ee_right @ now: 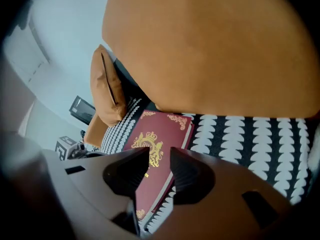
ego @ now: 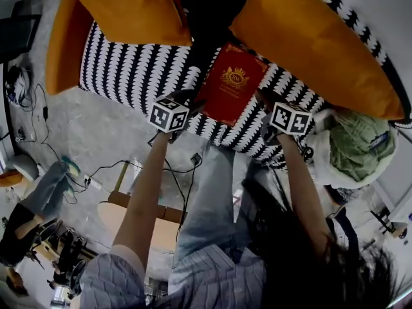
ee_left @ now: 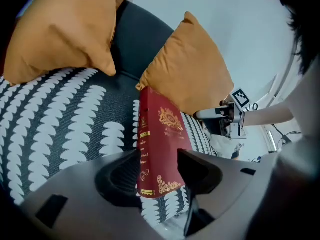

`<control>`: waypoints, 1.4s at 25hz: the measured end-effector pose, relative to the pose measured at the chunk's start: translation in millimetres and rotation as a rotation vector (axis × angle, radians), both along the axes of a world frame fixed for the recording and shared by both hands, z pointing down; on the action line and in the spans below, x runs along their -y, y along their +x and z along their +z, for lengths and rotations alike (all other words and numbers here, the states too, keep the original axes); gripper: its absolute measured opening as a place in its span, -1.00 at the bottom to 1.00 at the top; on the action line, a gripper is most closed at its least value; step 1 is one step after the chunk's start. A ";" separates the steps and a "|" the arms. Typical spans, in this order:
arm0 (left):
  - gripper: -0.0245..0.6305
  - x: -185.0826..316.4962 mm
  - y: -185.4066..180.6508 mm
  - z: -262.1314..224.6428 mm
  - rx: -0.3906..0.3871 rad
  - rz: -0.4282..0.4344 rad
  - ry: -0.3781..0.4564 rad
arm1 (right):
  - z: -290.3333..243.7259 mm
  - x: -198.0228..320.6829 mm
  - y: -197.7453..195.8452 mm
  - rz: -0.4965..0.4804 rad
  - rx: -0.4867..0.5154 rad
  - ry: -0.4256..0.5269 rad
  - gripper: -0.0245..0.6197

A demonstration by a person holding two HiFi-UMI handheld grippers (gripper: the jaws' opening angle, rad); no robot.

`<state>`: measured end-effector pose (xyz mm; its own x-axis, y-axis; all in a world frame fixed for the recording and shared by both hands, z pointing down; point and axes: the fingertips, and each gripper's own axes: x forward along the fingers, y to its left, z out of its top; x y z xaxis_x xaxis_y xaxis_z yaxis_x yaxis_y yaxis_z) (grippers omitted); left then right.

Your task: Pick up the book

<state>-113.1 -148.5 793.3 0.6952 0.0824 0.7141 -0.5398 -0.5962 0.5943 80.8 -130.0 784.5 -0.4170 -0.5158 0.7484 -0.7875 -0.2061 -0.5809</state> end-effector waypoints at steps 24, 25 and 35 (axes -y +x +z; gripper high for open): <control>0.09 -26.6 14.6 51.1 -0.034 0.158 -0.220 | 64.3 -2.6 -36.3 -0.059 0.111 -0.209 -0.12; 0.09 -28.5 14.7 49.8 -0.041 0.151 -0.232 | 62.8 -4.4 -36.2 -0.047 0.121 -0.214 -0.13; 0.08 -27.3 25.5 45.0 -0.061 0.104 -0.239 | 54.2 -7.3 -28.0 -0.024 0.088 -0.181 -0.13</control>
